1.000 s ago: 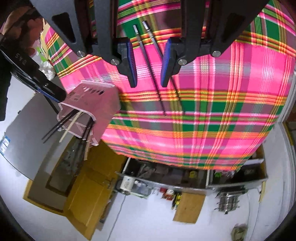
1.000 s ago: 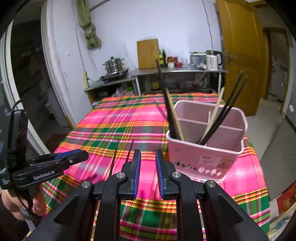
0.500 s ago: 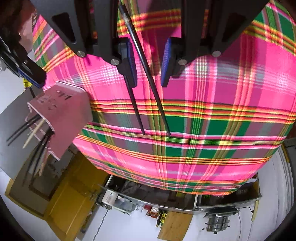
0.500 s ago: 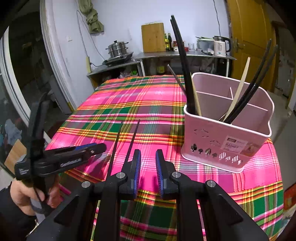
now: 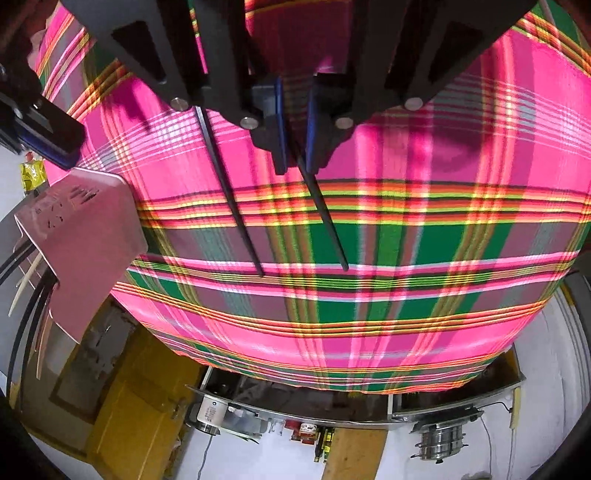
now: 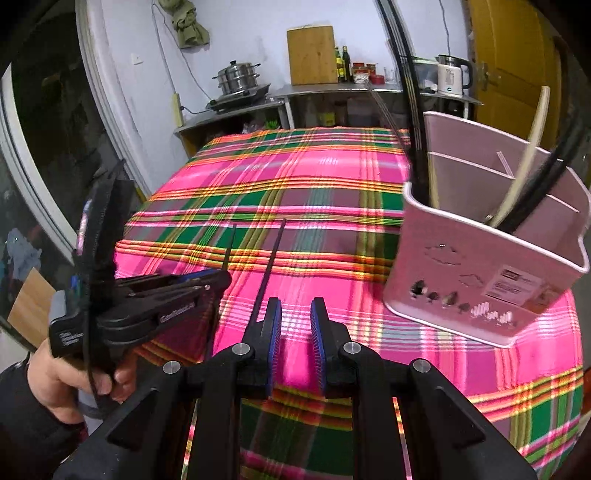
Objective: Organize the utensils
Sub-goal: 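Close the left tool on a black chopstick while the right tool grasps another, then lift both held chopsticks upright and lower them into the pink basket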
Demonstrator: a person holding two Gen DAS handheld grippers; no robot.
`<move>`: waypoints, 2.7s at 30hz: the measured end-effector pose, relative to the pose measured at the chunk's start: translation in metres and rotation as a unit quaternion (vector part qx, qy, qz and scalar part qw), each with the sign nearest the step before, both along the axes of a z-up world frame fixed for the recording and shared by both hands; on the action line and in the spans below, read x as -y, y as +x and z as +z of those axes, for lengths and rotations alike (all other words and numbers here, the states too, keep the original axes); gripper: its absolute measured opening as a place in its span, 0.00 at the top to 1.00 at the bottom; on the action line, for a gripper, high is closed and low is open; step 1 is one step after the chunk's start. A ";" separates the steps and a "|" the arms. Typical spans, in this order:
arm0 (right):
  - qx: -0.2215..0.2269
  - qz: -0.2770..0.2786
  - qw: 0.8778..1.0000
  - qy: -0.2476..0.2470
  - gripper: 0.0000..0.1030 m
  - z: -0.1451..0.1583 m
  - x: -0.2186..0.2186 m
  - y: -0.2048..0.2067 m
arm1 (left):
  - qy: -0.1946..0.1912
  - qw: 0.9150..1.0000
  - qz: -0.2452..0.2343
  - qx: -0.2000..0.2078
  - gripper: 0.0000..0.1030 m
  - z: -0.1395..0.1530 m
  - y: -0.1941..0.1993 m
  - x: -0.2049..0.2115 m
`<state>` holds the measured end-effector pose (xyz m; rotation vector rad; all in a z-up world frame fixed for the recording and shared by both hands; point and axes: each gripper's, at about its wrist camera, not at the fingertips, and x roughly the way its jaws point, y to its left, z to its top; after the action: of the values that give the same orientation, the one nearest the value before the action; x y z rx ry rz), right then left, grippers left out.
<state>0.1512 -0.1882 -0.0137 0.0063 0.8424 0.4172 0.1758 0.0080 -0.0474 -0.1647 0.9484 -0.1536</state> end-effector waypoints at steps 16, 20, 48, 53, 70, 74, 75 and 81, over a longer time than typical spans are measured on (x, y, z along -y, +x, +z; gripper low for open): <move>-0.050 0.028 0.998 -0.014 0.84 -0.044 -0.053 0.055 | -0.034 0.999 0.036 -0.007 0.89 -0.004 -0.011 -0.052; -0.053 0.025 0.998 -0.022 0.84 -0.049 -0.057 0.065 | -0.034 0.999 0.039 -0.006 0.88 -0.005 -0.005 -0.051; 0.004 0.042 0.999 0.015 0.95 0.013 -0.052 0.043 | -0.034 0.998 0.020 0.048 0.94 0.061 -0.015 -0.042; 0.026 0.040 0.998 0.032 0.95 0.035 -0.043 0.031 | -0.035 0.997 0.013 0.072 0.94 0.086 -0.025 -0.039; 0.084 0.023 0.994 0.061 0.95 0.088 -0.009 -0.007 | -0.033 0.992 -0.011 0.120 0.94 0.139 -0.055 -0.022; 0.092 0.015 0.994 0.063 0.95 0.095 0.000 -0.016 | -0.035 0.992 -0.021 0.122 0.94 0.144 -0.060 -0.016; 0.093 0.014 0.993 0.064 0.95 0.096 0.002 -0.018 | -0.036 0.992 -0.023 0.123 0.94 0.144 -0.061 -0.015; 0.104 0.002 0.992 0.067 0.95 0.105 0.016 -0.032 | -0.041 0.991 -0.037 0.123 0.94 0.149 -0.065 -0.007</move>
<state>0.1197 -0.2046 0.0913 0.0832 0.6081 0.4686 0.1113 0.0149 0.1014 -0.1825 0.7031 -0.2752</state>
